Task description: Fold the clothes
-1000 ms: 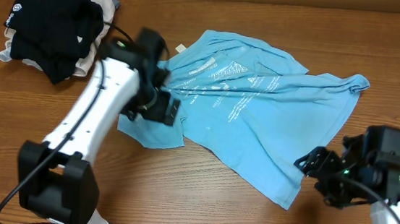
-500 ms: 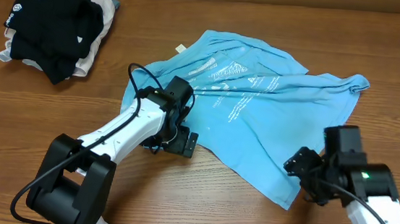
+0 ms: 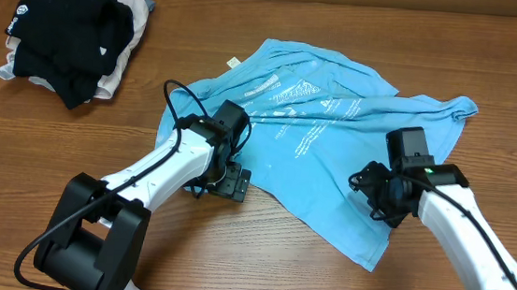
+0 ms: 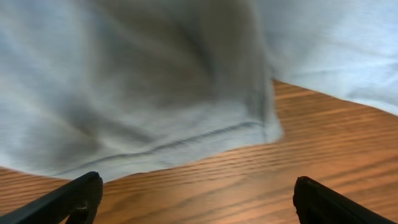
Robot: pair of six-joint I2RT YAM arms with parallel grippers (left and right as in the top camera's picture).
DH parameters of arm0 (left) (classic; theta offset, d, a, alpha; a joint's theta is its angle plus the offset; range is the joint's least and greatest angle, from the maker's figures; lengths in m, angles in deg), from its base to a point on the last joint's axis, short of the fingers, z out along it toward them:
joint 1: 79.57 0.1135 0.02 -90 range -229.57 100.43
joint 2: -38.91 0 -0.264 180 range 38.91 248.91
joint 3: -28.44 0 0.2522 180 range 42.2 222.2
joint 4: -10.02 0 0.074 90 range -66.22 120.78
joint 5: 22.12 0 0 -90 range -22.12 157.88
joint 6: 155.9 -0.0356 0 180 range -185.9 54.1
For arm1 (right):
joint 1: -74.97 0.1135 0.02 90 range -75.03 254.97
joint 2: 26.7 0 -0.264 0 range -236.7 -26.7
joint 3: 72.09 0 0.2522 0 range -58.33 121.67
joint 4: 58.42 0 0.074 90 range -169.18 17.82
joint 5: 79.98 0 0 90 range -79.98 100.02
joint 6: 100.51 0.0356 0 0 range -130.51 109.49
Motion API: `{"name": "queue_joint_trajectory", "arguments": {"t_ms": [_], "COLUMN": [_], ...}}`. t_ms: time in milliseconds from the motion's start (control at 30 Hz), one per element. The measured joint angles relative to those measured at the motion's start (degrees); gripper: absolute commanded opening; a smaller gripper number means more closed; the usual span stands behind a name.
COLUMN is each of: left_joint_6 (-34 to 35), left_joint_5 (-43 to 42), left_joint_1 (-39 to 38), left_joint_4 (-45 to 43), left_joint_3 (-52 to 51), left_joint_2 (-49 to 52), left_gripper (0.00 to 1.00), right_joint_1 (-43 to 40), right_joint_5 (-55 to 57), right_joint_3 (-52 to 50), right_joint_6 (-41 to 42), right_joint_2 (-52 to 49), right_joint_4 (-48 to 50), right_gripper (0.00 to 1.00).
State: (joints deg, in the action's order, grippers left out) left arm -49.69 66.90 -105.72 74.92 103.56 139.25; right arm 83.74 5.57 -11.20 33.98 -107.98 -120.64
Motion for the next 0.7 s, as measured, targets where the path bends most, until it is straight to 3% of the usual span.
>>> {"name": "queue_joint_trajectory", "arguments": {"t_ms": [333, 700], "left_joint_6": [-0.9, -4.4], "left_joint_5": [3.0, 3.7], "left_joint_1": [3.6, 8.3], "left_joint_4": [-0.2, -1.8], "left_joint_3": [0.0, 0.0], "left_joint_2": [0.0, 0.0], "left_gripper": [1.0, 1.0], "right_joint_1": [-5.8, -27.2], "right_joint_5": [1.9, 1.7], "right_joint_3": [0.0, 0.0], "right_joint_6": [-3.9, -15.2], "right_joint_2": [-10.7, -10.8], "right_joint_4": [7.7, 8.8], "right_gripper": [0.74, 0.75]}}
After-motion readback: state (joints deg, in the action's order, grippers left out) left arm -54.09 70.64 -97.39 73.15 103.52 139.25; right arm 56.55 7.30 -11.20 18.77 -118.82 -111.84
